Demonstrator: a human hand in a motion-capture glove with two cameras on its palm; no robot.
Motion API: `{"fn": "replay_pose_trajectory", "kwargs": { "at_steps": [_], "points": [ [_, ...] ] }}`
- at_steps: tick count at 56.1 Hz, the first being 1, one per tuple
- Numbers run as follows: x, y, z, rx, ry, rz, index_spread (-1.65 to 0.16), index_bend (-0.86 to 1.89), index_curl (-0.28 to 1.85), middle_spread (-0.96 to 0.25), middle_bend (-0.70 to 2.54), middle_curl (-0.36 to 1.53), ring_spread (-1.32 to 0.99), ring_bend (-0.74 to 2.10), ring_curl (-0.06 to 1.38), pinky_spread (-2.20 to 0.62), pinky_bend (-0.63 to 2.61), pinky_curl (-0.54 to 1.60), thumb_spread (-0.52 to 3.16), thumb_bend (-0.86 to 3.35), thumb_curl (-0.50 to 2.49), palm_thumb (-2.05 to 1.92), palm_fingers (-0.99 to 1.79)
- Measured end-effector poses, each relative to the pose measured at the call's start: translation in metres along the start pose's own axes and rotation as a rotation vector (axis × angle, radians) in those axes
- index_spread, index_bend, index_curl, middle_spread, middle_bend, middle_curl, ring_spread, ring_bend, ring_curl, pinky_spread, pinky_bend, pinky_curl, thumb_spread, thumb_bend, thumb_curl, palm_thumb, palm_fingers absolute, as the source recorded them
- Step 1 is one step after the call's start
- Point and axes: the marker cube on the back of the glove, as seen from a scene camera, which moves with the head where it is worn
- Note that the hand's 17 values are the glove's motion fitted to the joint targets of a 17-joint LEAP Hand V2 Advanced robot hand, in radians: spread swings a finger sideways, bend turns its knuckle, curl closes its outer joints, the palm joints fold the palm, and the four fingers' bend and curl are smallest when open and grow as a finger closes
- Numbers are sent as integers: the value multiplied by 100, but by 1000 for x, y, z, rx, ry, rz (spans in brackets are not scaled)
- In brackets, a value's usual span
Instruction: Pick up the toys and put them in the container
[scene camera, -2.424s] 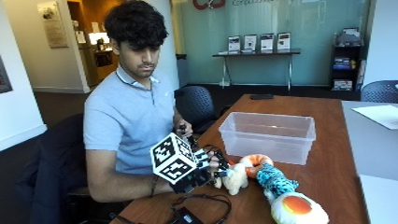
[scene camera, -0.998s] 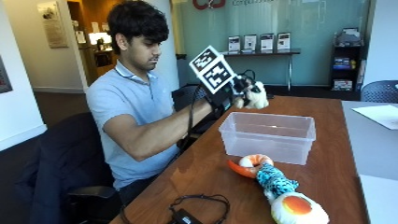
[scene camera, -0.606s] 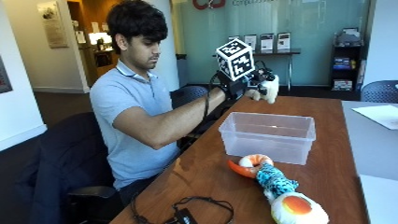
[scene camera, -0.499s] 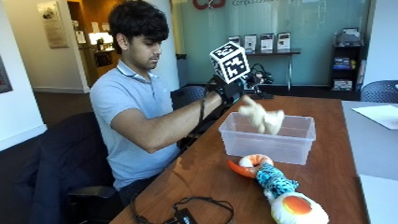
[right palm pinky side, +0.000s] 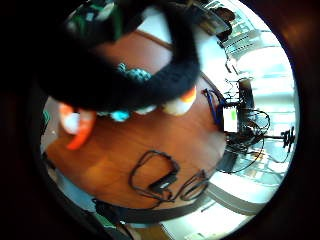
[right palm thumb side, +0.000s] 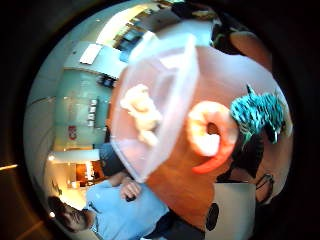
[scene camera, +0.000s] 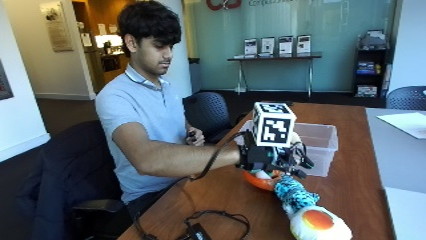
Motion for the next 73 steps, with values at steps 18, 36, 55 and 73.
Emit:
{"fn": "replay_pose_trajectory", "kwargs": {
  "at_steps": [18,36,55,73],
  "points": [
    [22,-26,64,12,270,-46,-33,17,40,-9,34,35,-19,26,17,-5,58,25,162,52,51,64,9],
    [42,-11,-28,623,-212,117,-33,15,42,-12,43,40,-23,86,37,-24,72,31,157,58,50,71,96],
    [-63,-20,-128,743,-780,-106,-26,15,41,-6,45,44,-19,101,42,-34,78,35,153,57,47,71,110],
    [-122,-54,-121,369,-706,-137,-21,2,33,-3,46,46,-20,101,43,-34,92,41,154,57,44,69,79]
  ]
}}
